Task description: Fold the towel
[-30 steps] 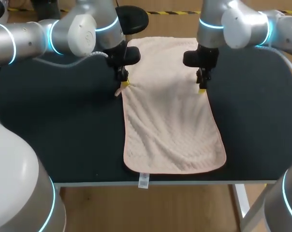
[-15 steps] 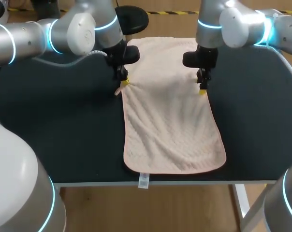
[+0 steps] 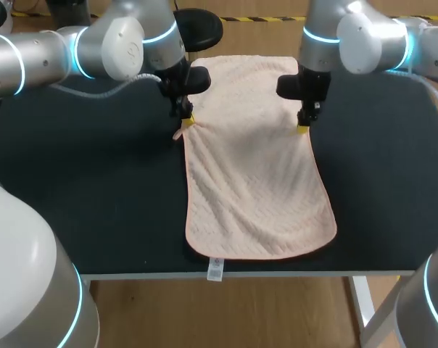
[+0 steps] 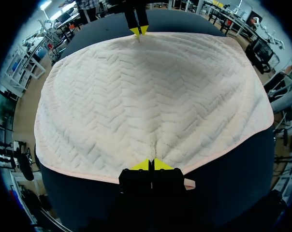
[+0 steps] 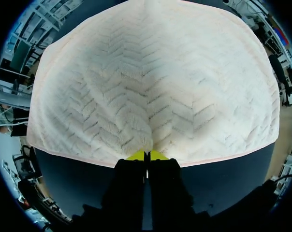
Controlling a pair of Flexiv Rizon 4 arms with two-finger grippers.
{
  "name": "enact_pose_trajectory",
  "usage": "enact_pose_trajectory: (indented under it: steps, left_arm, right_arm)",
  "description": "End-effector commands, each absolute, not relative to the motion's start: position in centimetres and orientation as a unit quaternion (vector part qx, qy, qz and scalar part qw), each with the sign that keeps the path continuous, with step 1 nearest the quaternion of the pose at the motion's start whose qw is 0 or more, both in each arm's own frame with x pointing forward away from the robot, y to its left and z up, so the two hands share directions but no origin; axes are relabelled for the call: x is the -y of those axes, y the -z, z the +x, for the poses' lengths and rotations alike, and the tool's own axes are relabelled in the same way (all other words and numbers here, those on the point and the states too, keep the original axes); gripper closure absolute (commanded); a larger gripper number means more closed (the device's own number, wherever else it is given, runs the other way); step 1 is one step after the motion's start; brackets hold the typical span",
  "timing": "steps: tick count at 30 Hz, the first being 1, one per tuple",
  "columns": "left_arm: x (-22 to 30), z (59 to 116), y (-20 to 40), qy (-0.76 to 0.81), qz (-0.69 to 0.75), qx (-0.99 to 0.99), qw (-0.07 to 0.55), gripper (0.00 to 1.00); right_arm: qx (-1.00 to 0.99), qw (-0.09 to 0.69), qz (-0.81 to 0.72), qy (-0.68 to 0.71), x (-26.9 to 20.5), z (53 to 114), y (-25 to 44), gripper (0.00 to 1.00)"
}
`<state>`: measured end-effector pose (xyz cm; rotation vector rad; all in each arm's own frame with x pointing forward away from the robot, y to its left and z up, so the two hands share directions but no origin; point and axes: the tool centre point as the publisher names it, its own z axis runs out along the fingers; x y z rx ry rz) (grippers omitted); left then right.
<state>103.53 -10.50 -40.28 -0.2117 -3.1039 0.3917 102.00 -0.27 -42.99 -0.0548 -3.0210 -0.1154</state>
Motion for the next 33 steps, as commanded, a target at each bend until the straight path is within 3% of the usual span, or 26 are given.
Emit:
enact_pose_trajectory:
  steps: [1,18,33]
  left_arm:
    - [9.6,103.3,38.3,-0.124,-0.065,0.990,-0.008,1.00]
    - [8.1,106.3,22.8,-0.100,-0.109,0.987,-0.068,1.00]
    - [6.4,111.5,8.2,-0.044,-0.115,0.974,-0.190,1.00]
  right_arm:
    - [0.999,0.031,-0.017,0.036,1.3,101.4,39.8,1.00]
    - [0.987,-0.151,0.031,0.047,0.4,105.4,23.3,1.00]
    - [0.945,-0.318,0.046,0.053,-1.1,109.1,9.5,1.00]
